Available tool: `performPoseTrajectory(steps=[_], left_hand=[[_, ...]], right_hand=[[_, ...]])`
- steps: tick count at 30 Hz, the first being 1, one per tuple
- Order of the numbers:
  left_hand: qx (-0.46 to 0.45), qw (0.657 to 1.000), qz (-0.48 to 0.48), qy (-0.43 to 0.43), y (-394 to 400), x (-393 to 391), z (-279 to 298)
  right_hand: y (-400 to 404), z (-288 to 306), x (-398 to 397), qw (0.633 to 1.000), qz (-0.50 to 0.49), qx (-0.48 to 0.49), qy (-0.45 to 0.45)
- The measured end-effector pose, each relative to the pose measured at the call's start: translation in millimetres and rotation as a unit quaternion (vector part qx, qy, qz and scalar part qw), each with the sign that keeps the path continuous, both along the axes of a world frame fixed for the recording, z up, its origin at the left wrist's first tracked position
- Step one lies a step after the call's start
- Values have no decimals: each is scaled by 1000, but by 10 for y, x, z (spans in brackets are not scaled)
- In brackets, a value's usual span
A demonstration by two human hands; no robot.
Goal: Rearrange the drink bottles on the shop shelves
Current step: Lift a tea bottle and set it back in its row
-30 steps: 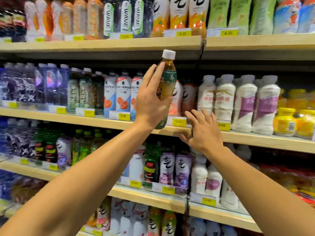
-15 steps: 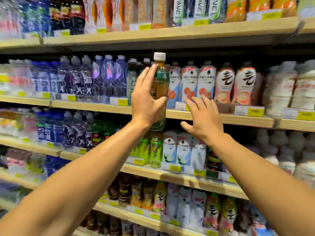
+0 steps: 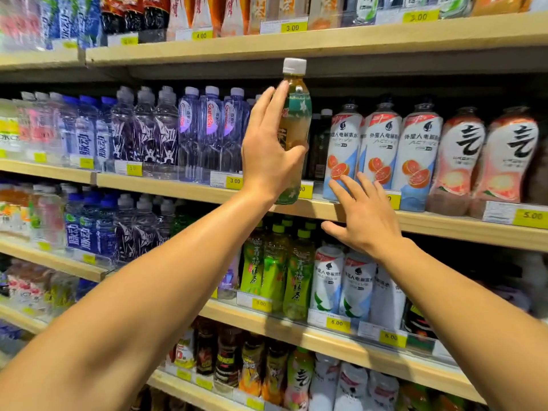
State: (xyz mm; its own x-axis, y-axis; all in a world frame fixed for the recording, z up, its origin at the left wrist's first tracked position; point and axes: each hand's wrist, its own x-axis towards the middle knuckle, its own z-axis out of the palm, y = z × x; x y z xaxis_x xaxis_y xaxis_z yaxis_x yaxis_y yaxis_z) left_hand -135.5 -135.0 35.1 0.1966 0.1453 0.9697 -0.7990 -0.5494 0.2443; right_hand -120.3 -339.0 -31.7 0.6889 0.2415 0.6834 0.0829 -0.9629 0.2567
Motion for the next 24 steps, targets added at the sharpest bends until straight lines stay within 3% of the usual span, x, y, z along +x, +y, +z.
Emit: performPoseTrajectory(steps=[8,24], left_hand=[[-33,998,-21,-52,-382,482,317],[-26,999,2,32,-586,901,368]], right_hand=[[-48,-119,181,997,-29,-26,-71],[-70,-149,224,995,-16,-18,-98]])
